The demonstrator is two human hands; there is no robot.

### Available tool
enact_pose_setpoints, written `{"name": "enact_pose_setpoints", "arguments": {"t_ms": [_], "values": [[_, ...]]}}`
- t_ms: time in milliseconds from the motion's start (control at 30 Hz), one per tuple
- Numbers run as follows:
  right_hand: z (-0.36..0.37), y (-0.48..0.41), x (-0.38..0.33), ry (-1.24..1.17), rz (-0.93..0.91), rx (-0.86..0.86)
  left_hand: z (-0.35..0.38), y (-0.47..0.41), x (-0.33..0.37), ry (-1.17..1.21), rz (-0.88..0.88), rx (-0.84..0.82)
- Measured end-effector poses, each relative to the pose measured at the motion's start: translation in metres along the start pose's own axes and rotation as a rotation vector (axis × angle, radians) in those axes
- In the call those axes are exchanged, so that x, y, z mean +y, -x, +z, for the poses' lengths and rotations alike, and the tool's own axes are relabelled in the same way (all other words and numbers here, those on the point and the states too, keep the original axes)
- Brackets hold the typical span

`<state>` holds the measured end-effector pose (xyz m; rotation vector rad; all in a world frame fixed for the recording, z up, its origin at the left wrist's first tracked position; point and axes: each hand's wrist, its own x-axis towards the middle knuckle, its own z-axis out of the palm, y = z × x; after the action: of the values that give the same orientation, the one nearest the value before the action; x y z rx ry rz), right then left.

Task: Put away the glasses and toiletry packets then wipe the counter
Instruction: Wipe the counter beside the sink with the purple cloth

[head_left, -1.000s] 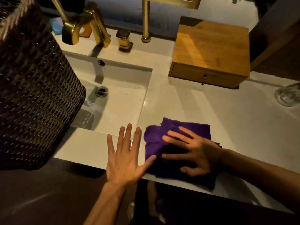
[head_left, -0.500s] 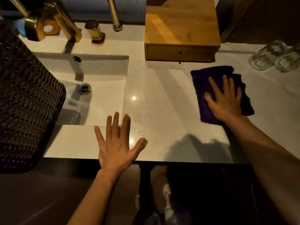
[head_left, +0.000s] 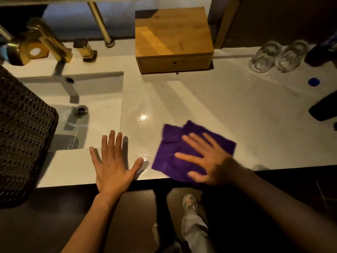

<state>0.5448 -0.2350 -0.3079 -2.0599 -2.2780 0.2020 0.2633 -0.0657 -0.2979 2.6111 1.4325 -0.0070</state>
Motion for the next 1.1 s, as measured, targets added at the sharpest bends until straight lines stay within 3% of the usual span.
{"name": "enact_pose_setpoints", "arguments": {"t_ms": [100, 267, 500, 667, 800, 900, 1000, 1100], "values": [[-0.013, 0.044, 0.07, -0.005, 0.323, -0.072, 0.001, 0.0, -0.001, -0.008, 0.001, -0.032], [-0.019, 0.067, 0.157, -0.055, 0.858, 0.013, 0.003, 0.002, -0.002, -0.024, 0.088, -0.077], [-0.022, 0.046, 0.192, -0.055, 1.006, 0.038, 0.006, 0.001, -0.001, -0.074, 0.054, -0.113], [-0.03, 0.018, 0.169, -0.047, 0.988, 0.015, 0.004, 0.001, 0.001, -0.065, 0.059, -0.12], [-0.033, -0.044, 0.109, -0.058, 0.848, 0.026, 0.004, 0.0, 0.002, -0.036, 0.062, -0.105], [-0.026, -0.098, 0.027, -0.133, 0.644, 0.013, 0.002, -0.001, 0.004, -0.017, 0.068, -0.077], [-0.012, -0.119, -0.058, -0.16, 0.297, -0.07, 0.003, -0.001, 0.002, 0.029, 0.047, -0.057], [-0.003, -0.097, -0.073, -0.178, 0.13, -0.062, 0.005, -0.001, -0.002, 0.041, 0.032, -0.059]]}}
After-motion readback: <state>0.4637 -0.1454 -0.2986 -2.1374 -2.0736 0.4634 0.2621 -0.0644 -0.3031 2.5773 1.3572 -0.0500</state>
